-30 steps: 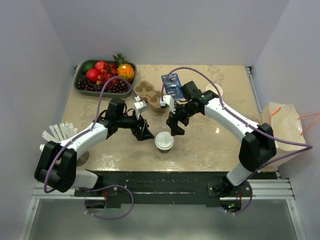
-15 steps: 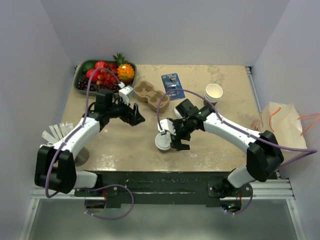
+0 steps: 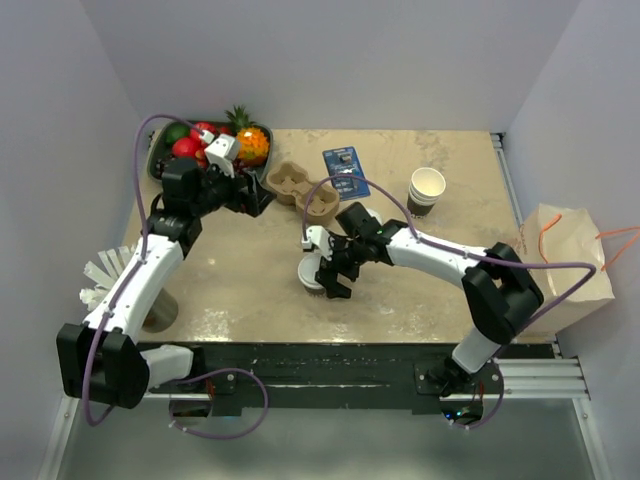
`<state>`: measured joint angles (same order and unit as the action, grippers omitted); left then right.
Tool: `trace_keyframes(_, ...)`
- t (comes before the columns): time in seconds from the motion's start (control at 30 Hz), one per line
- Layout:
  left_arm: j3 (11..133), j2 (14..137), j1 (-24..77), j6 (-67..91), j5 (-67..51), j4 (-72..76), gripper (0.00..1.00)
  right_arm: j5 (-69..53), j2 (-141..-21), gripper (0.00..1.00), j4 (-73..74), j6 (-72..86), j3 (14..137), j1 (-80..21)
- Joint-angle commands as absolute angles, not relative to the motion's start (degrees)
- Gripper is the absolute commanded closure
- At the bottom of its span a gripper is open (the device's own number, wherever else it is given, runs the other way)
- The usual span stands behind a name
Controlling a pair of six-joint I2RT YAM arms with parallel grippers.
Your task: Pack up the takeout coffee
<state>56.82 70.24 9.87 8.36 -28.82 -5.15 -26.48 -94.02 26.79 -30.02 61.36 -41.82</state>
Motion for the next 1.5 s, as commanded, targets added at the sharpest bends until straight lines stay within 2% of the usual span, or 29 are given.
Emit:
trace_keyframes(0.0, 60.2, 67.68, 8.53, 9.67, -27.69, -3.86, 0.04, -27.33, -97.02, 0.02, 16.28, -23.47, 61.96, -42.28)
trace_keyframes(0.5, 64.07, 66.36, 6.5, 5.72, -22.24, -7.03, 0.03, -30.67, -112.14, 0.04, 10.02, -18.46, 75.41, -45.35)
trace_keyframes(0.6, 65.3, 67.93, 6.33, 4.23, -22.67, -6.42, 0.04, -30.5, -112.06, 0.02, 11.5, -18.54, 75.41, -45.53)
trace_keyframes(0.73, 70.21, 74.68, 6.33, 1.15, -24.87, -6.94, 0.04, -28.21, -104.45, 0.01, 15.72, -19.68, 73.31, -44.48)
trace_keyframes(0.97, 81.11, 86.56, 8.69, 3.52, -21.8, -8.34, 0.13, -27.86, -91.17, 0.01, 31.97, -22.94, 74.96, -37.19)
trace_keyframes(1.1, 89.11, 96.13, 14.05, 0.35, -19.95, -16.68, 0.21, -28.03, -88.51, 0.01, 38.48, -18.47, 80.67, -26.76)
trace_keyframes(1.17, 92.36, 100.88, 15.29, 0.35, -21.26, -19.32, 0.29, -28.92, -88.59, 0.01, 38.76, -16.8, 84.35, -23.13)
trace_keyframes(1.3, 94.48, 106.34, 16.08, -2.72, -22.67, -19.6, 0.34, -26.64, -89.64, 0.01, 34.12, -10.92, 87.62, -15.31)
trace_keyframes(1.47, 105.28, 116.71, 16.26, -4.22, -24.43, -26.44, 0.41, -23.55, -90.09, 0.01, 26.47, -3.53, 87.19, -12.84)
